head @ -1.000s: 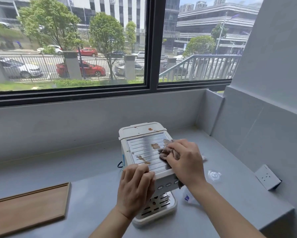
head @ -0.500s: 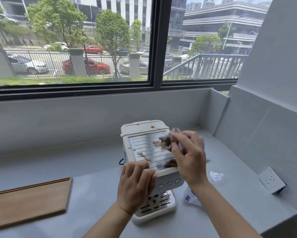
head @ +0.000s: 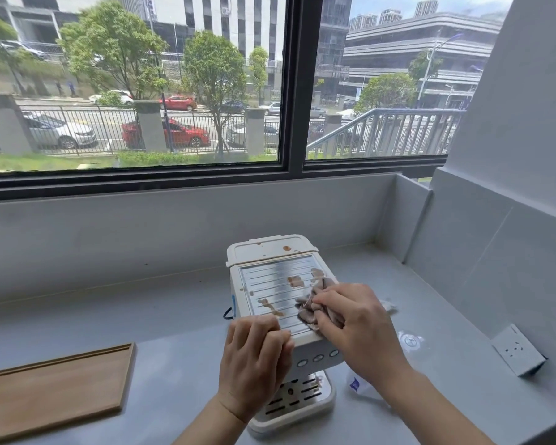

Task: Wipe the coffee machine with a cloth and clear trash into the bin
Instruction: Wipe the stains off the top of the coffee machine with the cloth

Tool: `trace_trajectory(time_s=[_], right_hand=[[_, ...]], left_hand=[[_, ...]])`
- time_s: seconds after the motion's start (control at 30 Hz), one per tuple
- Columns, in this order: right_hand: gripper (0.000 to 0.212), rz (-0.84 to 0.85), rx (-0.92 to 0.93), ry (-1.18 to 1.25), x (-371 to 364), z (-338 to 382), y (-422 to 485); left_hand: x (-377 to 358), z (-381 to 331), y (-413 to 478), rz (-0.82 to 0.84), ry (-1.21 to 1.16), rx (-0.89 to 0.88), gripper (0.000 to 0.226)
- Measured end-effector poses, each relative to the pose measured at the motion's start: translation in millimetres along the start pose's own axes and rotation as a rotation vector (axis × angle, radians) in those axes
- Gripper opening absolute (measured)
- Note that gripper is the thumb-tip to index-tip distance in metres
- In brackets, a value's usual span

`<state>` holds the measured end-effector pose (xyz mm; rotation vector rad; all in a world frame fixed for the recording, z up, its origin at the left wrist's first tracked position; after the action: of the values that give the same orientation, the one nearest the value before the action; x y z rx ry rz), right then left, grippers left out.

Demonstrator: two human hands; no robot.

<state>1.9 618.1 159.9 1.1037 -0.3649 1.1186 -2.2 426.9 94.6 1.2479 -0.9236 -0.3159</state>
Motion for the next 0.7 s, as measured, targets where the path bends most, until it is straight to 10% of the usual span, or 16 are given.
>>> trace_trajectory(time_s=[0.17, 0.7], right_hand=[[0.017, 0.035, -0.216, -0.067, -5.3, -3.7, 37.8], [0.018, 0.093, 0.018, -0.061, -7.6, 5.7, 6.5]], left_hand=[[-0.5, -1.1, 1.0, -0.006, 0.018, 0.004, 0.011], [-1.9, -1.5, -3.4, -0.003, 0.009, 0.007, 0.011]])
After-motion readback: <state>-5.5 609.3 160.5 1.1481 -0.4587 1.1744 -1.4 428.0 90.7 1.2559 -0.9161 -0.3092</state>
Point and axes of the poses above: each hand's wrist, its own y-axis towards the middle knuckle, its own x-axis out of the back of the hand, z = x × y, the point moved 1 cm from there along y, towards the middle knuckle, and after that the axes turned 8 degrees about -x, right-handed, at the moved point
